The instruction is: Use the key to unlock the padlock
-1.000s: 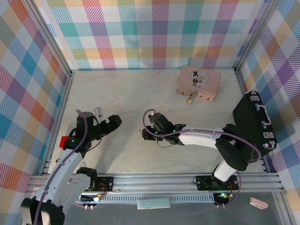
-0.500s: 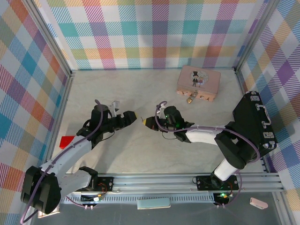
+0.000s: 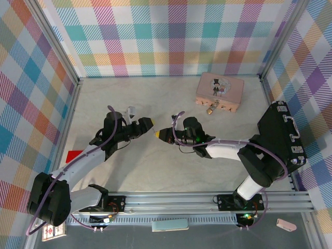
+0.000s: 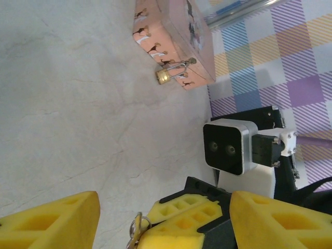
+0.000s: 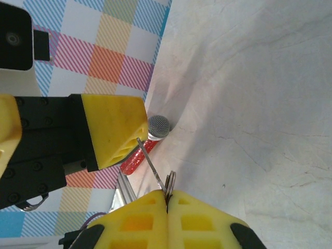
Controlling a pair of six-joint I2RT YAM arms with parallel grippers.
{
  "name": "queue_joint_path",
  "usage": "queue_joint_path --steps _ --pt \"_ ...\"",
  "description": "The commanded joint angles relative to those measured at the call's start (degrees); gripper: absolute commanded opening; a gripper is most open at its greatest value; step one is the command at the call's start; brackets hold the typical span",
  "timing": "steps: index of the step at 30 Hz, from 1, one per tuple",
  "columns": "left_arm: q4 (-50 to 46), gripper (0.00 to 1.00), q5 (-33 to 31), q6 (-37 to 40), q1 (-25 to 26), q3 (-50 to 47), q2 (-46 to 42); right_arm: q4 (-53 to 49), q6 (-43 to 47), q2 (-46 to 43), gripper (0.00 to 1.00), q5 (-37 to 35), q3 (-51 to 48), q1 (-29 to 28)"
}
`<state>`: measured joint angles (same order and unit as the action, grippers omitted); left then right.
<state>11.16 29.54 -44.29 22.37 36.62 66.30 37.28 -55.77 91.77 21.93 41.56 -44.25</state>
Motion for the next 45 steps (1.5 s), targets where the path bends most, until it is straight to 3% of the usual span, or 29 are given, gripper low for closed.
queue_joint_path --steps 1,9,17,26,38,45 --pt "2.67 0.64 1.93 -0.3 1.0 1.74 0.14 2.17 -0.62 -1.63 0.0 2.74 0.61 -0.03" --pt "3.75 0.55 3.37 0.34 1.33 1.44 0.35 -3.0 -0.38 -2.64 0.0 4.43 3.09 0.0" --pt "2.79 0.53 3.85 2.09 2.68 2.31 0.34 -6.16 1.57 -4.99 0.0 4.73 3.75 -0.05" --pt "2.38 0.4 4.39 2.63 3.12 2.67 -0.29 -10.72 4.0 -6.67 0.0 3.82 4.01 0.78" --pt "1.32 0.38 5.38 3.43 3.95 3.1 -0.12 -9.13 2.16 -7.48 0.0 5.22 3.33 1.79" --pt "-0.27 0.32 6.41 4.57 4.43 3.68 -0.46 -9.04 1.72 -8.44 0.0 4.5 2.28 2.5"
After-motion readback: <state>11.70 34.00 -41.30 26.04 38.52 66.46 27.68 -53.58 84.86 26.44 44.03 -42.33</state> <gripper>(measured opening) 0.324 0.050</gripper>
